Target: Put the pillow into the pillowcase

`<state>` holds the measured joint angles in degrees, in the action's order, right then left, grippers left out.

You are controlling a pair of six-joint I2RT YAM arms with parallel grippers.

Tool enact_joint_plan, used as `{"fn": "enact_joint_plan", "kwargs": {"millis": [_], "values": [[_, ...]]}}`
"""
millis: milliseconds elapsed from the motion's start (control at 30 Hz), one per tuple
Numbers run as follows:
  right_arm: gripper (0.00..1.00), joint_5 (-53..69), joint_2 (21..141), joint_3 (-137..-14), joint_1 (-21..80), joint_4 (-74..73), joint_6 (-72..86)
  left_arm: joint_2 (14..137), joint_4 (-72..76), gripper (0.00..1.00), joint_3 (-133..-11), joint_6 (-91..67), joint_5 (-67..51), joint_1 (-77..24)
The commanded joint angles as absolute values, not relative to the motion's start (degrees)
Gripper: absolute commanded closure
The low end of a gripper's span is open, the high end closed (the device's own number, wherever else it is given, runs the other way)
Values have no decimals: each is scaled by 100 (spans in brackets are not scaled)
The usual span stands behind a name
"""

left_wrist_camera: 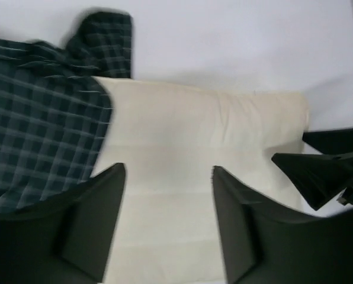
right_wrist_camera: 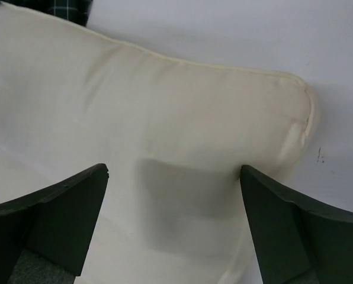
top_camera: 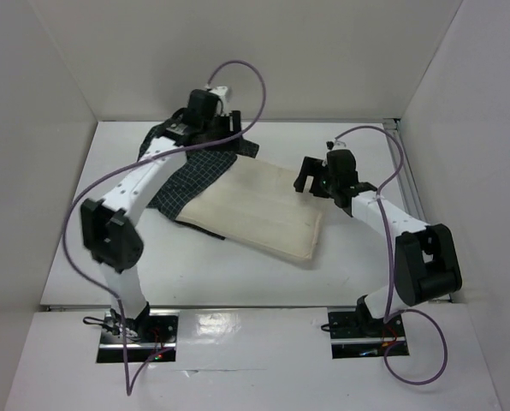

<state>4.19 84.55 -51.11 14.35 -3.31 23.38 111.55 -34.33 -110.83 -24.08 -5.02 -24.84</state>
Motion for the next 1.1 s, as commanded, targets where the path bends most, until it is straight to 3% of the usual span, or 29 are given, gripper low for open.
{"fn": "enact_joint_plan", "kwargs": {"millis": [0,133,200,300,333,400,633,1067], "values": [[0,-497,8122,-5712,1696,-764,1987,9820,-3420,32,-9781,-2722,814,-2049],[0,-879,7735,-6010,1915,-765,1733,8230,-2639,59,-7326,-3628,861,-1521],[0,-1115,7682,-6239,2440,-694,1409,7394,-2261,60,-6125,-3979,861,-1468],[0,-1615,8163,-6906,3205,-1010,950,6805,-1952,52,-5320,-4323,809,-1468],[0,-1765,8330,-7248,3713,-1098,601,6716,-1847,39,-4882,-4550,913,-1468],[0,-1906,8884,-7566,4208,-1388,274,6601,-1592,30,-4528,-4772,984,-1538],[0,-1952,9623,-7717,5307,-1327,-526,6416,-906,30,-3342,-5545,2224,-1908],[1,-1064,10564,-7532,5493,-1098,-940,6819,289,35,-3111,-5151,2602,-1521]]}}
